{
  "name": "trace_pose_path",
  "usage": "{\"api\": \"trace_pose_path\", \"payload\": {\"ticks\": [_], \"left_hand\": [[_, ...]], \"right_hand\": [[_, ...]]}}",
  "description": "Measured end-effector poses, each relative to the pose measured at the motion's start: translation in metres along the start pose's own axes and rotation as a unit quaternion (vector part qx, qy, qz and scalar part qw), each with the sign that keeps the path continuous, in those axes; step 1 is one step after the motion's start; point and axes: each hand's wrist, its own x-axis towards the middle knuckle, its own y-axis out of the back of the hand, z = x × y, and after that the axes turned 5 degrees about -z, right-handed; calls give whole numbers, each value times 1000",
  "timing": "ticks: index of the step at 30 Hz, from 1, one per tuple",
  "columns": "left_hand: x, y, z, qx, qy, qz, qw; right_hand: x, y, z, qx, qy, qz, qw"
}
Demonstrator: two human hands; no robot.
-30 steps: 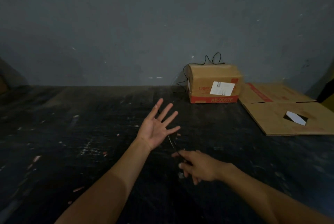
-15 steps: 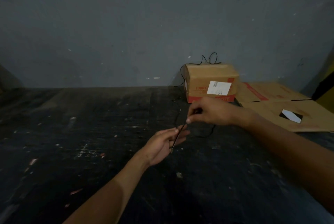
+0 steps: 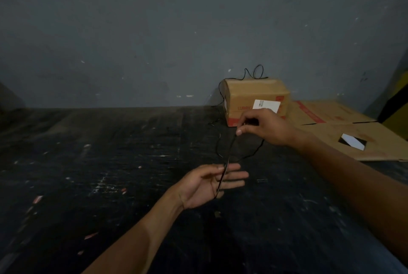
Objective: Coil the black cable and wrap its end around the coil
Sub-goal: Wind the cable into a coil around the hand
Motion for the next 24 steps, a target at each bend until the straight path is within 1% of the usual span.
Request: {"api": "trace_pose_path", "payload": {"ticks": [4, 6, 9, 12, 15, 21, 24], "left_hand": [[-4, -4, 0, -7, -3, -11, 1000], [-2, -10, 3, -24, -10, -43, 999], [1, -17, 15, -75, -50, -87, 992], [3, -18, 33, -93, -93, -87, 988], [6, -15, 48, -81, -114, -79, 987], [11, -7, 64, -70, -137, -85, 984], [14, -2, 66, -68, -151, -72, 984]], "right_hand": [[-12, -12, 27, 23, -42, 39, 998], [-17, -23, 37, 35, -51, 50, 997], [-29, -47, 50, 65, -78, 45, 994], [-43, -84, 58, 120, -113, 27, 986], [-52, -119, 53, 142, -118, 33, 982], [-59, -164, 25, 184, -111, -20, 977], [-62, -172, 4, 156, -79, -92, 980]]}}
